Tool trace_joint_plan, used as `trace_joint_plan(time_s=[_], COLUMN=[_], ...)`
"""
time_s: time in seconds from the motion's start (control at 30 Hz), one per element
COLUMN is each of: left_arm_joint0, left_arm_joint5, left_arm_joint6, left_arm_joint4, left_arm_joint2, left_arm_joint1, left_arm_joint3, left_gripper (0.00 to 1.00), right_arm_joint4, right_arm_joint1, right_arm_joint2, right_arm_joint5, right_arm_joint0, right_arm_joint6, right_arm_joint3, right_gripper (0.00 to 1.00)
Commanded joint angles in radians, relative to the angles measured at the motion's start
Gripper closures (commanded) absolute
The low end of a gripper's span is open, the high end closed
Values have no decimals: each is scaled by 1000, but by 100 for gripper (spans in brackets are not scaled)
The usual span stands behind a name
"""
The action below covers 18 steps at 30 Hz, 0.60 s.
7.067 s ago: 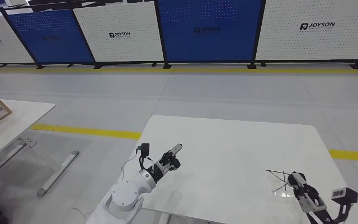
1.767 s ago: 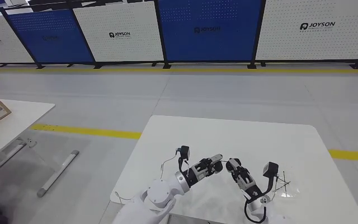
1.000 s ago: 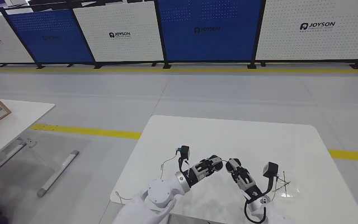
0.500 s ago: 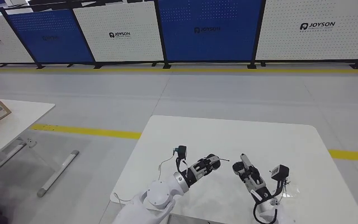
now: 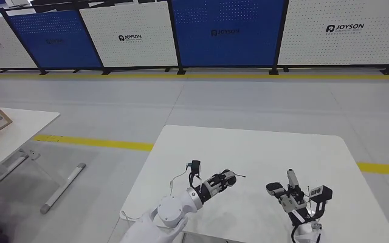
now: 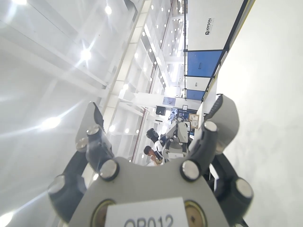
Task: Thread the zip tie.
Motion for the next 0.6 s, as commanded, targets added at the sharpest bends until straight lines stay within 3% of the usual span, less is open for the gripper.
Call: trace_joint_plan(time_s=[0.0, 0.1, 0.17, 0.3, 0.47, 0.57], left_arm_joint0=[0, 0, 0, 0, 0, 0], left_arm_joint5=[0, 0, 0, 0, 0, 0], left_arm_joint6=[0, 0, 0, 0, 0, 0], left_arm_joint4=[0, 0, 0, 0, 0, 0], left_arm_joint2=[0, 0, 0, 0, 0, 0], left_arm_joint1=[0, 0, 0, 0, 0, 0], left_arm_joint3=[0, 0, 0, 0, 0, 0], left_gripper=[100, 100, 100, 100, 100, 100], right_arm_joint4=[0, 0, -4, 61, 92, 86], right_arm_joint1=[0, 0, 6, 34, 66, 69], right_arm_joint2=[0, 0, 19, 161, 309, 326], right_arm_joint5=[0, 0, 27, 99, 237, 250], right_arm_joint0=[0, 0, 2, -18, -9, -1], right_arm_joint6=[0, 0, 65, 281, 496, 509], right_arm_joint3=[0, 0, -6, -19, -12, -2], right_gripper=[0, 0, 0, 0, 0, 0])
